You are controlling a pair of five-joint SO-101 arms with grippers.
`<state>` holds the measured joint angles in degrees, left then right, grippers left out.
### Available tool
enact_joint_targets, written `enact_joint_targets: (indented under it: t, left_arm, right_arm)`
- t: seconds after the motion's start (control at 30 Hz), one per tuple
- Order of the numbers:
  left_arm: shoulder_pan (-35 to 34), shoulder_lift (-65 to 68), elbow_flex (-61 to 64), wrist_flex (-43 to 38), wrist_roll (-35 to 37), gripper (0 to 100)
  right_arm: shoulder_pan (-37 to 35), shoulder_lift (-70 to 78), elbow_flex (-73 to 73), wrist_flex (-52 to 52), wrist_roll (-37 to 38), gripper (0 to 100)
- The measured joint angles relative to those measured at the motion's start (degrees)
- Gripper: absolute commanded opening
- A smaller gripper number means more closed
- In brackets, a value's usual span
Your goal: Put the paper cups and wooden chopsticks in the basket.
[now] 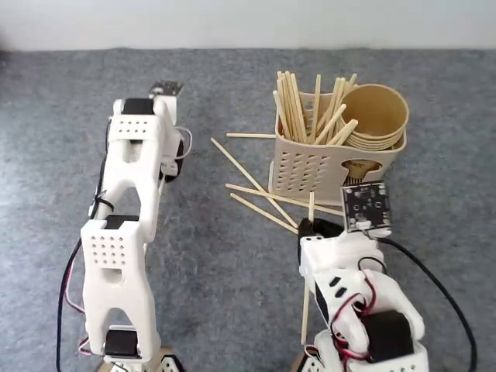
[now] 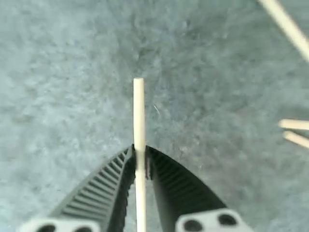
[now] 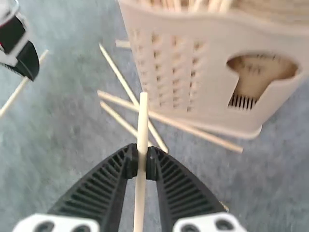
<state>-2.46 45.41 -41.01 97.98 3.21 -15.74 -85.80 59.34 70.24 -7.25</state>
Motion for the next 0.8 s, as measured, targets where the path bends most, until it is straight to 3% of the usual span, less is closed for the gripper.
enact_joint_targets:
  t: [0.23, 0.47, 0.8]
  left_arm:
    - [-0.2, -4.9, -5.2, 1.2, 1.8, 1]
    - [0.4, -20.6, -3.2, 1.4, 2.2, 1]
    - [0.7, -38.7, -2.2, 0.4, 5.8, 1]
  right_arm:
    - [0.5, -0.8, -8.2, -3.2, 0.0, 0.8]
    - [5.9, -0.8, -8.4, -17.2, 0.0, 0.8]
    - [6.6, -0.6, -8.4, -36.7, 0.0, 0.8]
